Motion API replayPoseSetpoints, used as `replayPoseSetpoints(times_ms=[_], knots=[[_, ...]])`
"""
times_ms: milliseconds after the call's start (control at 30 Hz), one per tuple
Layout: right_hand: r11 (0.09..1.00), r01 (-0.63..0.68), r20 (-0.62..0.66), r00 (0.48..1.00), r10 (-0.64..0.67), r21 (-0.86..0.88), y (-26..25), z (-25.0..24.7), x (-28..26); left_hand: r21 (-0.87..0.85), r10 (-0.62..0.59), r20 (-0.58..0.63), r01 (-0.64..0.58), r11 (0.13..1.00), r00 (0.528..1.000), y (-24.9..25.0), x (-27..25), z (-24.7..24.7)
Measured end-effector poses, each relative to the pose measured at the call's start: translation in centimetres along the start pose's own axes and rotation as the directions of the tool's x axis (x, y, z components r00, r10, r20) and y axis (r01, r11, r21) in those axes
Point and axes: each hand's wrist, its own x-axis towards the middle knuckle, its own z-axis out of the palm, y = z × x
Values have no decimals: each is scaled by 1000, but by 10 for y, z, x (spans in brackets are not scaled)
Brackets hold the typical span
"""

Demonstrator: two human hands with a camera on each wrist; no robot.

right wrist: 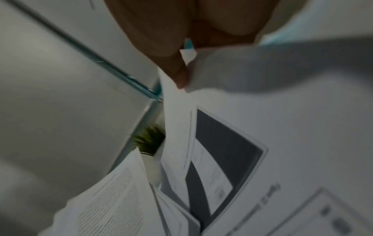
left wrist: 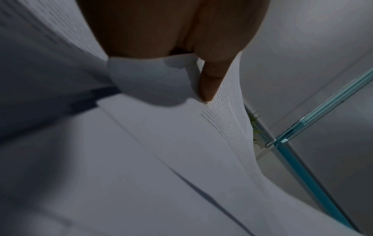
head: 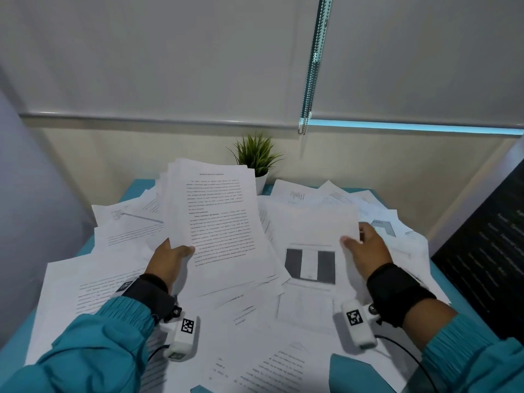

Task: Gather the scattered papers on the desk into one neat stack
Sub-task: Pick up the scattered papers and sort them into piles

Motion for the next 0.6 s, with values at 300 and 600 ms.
replayPoseSetpoints(times_ms=[300, 600], knots=[[994, 6, 5, 1000, -5, -112, 2, -13, 7, 20, 9, 38, -10, 1000, 999, -1, -1, 2], [931, 198, -279, 954, -112, 305, -43, -60, 31, -44, -64, 86, 68, 997, 994, -6, -7, 9]])
